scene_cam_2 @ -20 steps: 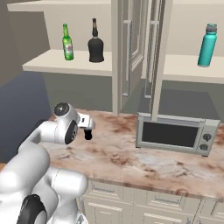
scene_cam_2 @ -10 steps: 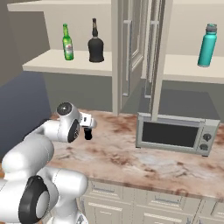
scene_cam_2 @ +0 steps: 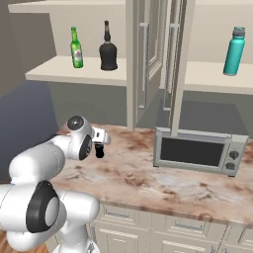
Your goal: Sort all alcoholic drinks to one cabinet, and non-alcoholic drinks to the other.
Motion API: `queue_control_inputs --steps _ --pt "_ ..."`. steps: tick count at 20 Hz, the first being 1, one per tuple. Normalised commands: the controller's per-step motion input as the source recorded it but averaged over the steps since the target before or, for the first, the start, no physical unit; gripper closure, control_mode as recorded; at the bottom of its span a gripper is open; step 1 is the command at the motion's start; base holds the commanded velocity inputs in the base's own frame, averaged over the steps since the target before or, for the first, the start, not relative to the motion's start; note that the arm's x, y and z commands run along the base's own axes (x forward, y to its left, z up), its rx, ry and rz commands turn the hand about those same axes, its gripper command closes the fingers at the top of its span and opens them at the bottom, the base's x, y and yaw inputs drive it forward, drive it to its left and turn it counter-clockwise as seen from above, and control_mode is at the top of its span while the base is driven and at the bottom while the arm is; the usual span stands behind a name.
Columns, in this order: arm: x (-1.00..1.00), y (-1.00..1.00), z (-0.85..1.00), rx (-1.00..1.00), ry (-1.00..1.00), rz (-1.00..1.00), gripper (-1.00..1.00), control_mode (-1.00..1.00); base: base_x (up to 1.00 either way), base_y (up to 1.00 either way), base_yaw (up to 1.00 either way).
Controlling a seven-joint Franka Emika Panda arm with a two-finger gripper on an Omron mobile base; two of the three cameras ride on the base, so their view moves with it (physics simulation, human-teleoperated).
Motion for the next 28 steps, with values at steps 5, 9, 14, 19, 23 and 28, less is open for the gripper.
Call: queue_control_inputs --steps 5,9,14,19,23,28 --pt "0.15 0.00 -0.10 0.00 0.00 0.00 -1.00 -1.00 0.00 0.00 0.00" --pt "0.19 0.01 -0.03 0.00 0.00 0.00 -1.00 -1.00 0.00 0.00 0.00" --pt "0.19 0.01 -0.01 0.00 0.00 0.00 -1.00 -1.00 0.00 0.00 0.00" --pt "0.15 0.00 -0.01 0.00 0.00 0.00 -1.00 -1.00 0.00 0.00 0.00" --pt "0.14 0.01 -0.05 0.00 0.00 0.00 -1.00 -1.00 0.00 0.00 0.00" --pt "0.10 0.00 -0.06 0.00 0.00 0.00 -1.00 -1.00 0.00 0.00 0.00"
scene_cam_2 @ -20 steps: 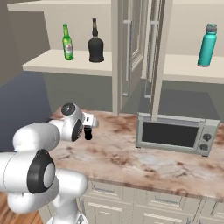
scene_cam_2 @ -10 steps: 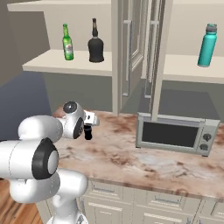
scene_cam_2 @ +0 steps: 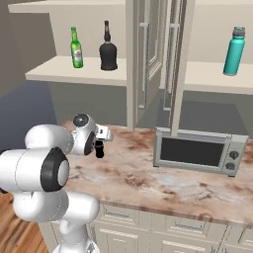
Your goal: Sort all alcoholic drinks to one cabinet, and non-alcoholic drinks to the other.
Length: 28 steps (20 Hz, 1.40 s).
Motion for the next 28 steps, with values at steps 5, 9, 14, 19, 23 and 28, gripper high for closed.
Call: queue_control_inputs --steps 5,9,14,19,23,28 --pt "0.08 0.01 -0.09 0.00 0.00 0.00 -1.00 -1.00 0.00 0.00 0.00" --pt "0.12 0.02 -0.11 0.00 0.00 0.00 -1.00 -1.00 0.00 0.00 0.00" --pt "0.09 0.00 -0.10 0.00 0.00 0.00 -1.00 -1.00 0.00 0.00 0.00" --pt "0.04 0.00 -0.10 0.00 0.00 0.00 -1.00 -1.00 0.00 0.00 0.00" --pt "0.08 0.00 -0.13 0.00 0.01 0.00 -1.00 -1.00 0.00 0.00 0.00" --pt "0.07 0.00 -0.10 0.00 0.01 0.00 -1.00 -1.00 0.00 0.00 0.00"
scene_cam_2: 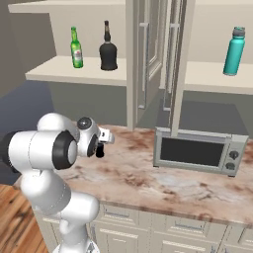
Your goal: Sort all alcoholic drinks to one cabinet, and non-alcoholic drinks to the other.
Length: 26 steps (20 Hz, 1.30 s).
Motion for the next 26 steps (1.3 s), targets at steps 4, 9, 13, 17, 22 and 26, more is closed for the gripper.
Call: queue_control_inputs --steps 4,9,13,17,22,26 --pt "0.04 0.00 -0.08 0.00 0.00 0.00 1.00 -1.00 0.00 0.00 0.00" --pt "0.03 0.00 -0.02 0.02 0.00 0.00 1.00 -1.00 0.00 0.00 0.00" --pt "0.03 0.00 0.00 0.03 0.00 0.00 1.00 -1.00 0.00 0.00 0.00" --pt "-0.05 0.02 0.09 0.02 0.00 0.00 1.00 -1.00 0.00 0.00 0.00" --pt "-0.40 0.14 0.50 0.00 0.00 0.00 1.00 -1.00 0.00 0.00 0.00" --pt "-0.60 0.05 0.80 0.00 0.04 0.00 1.00 -1.00 0.00 0.00 0.00"
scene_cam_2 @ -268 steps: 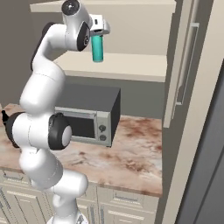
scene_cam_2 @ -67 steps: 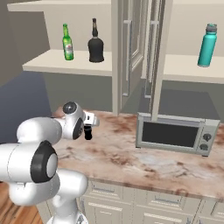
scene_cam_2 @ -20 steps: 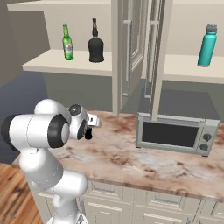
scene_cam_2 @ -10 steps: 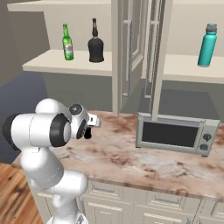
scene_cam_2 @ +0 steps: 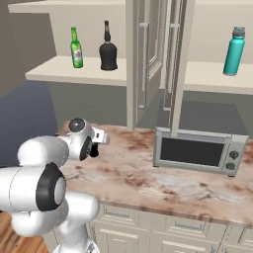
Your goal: Sort all alcoholic drinks to one cabinet, and non-alcoholic drinks to the other.
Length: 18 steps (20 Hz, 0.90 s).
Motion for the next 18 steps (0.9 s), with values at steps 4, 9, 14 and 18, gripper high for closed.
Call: queue_control_inputs --steps 4,9,14,18 --pt "-0.53 0.01 0.95 0.00 0.08 0.00 1.00 -1.00 0.00 0.00 0.00" --pt "-0.54 0.00 1.00 0.00 0.09 0.00 1.00 -1.00 0.00 0.00 0.00" --pt "-0.49 0.00 0.94 0.00 0.08 0.00 1.00 -1.00 0.00 0.00 0.00" --pt "-0.46 0.00 0.65 0.00 0.02 0.00 1.00 -1.00 0.00 0.00 0.00"
